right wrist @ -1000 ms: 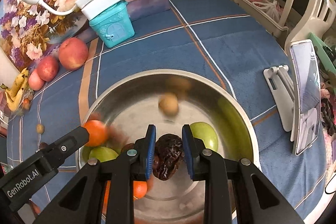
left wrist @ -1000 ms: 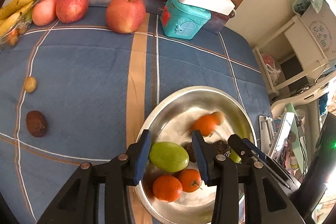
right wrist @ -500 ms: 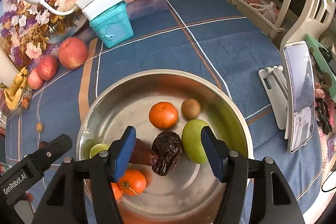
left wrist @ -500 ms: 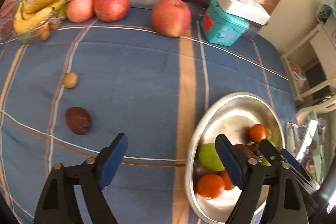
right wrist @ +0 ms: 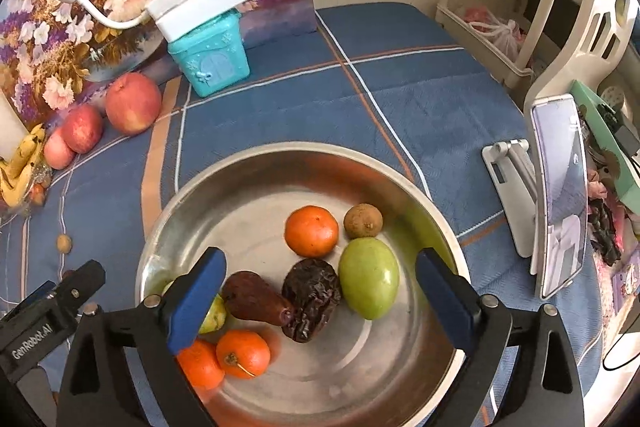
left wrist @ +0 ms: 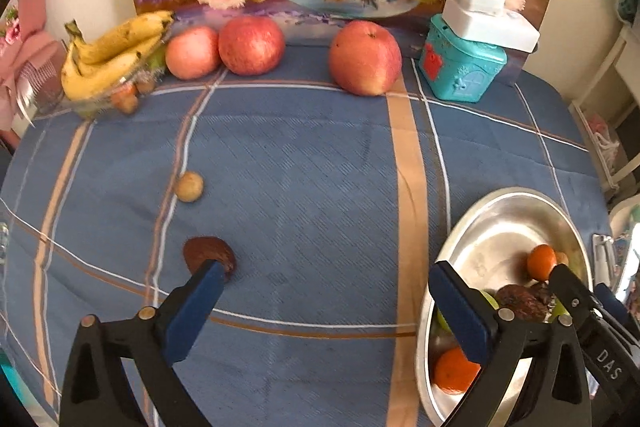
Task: Organize fruits
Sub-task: 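Move both open tools toward the last dried date and small fruit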
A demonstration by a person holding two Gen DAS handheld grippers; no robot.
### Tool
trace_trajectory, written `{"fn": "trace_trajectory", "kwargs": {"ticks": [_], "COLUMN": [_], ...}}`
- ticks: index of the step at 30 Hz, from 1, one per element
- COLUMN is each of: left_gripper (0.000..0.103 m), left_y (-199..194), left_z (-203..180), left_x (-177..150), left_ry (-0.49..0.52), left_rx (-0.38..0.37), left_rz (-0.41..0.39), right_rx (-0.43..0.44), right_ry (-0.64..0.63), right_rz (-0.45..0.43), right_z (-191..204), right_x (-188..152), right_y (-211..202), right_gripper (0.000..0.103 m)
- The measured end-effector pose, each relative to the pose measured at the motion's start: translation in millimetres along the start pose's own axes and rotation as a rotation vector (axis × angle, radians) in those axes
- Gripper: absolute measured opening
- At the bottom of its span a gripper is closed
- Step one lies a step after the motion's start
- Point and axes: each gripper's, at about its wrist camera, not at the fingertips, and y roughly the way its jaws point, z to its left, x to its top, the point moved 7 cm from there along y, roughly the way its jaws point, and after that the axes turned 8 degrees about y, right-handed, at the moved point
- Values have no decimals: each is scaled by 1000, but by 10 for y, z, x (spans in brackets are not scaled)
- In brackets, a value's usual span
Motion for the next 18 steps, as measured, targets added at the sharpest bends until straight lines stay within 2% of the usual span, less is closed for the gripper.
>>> {"fn": "trace_trajectory", "kwargs": {"ticks": [6,13,18], "left_gripper": [103,103,103], "left_y": [-44,-126,-142], "left_z": [56,209,282], "left_x": [46,118,105], "left_ry": [18,9,7], "left_rx": [31,114,172], "left_rz": [-25,-76,-70], "right_rx": [12,19,22], "right_ry": [-11,-28,-19], "right_rz": [-17,-1,15], "right_z": [57,87,82], "right_x": [3,-26,-49], "right_y": [-23,-6,11], "right_gripper": [96,96,96]}}
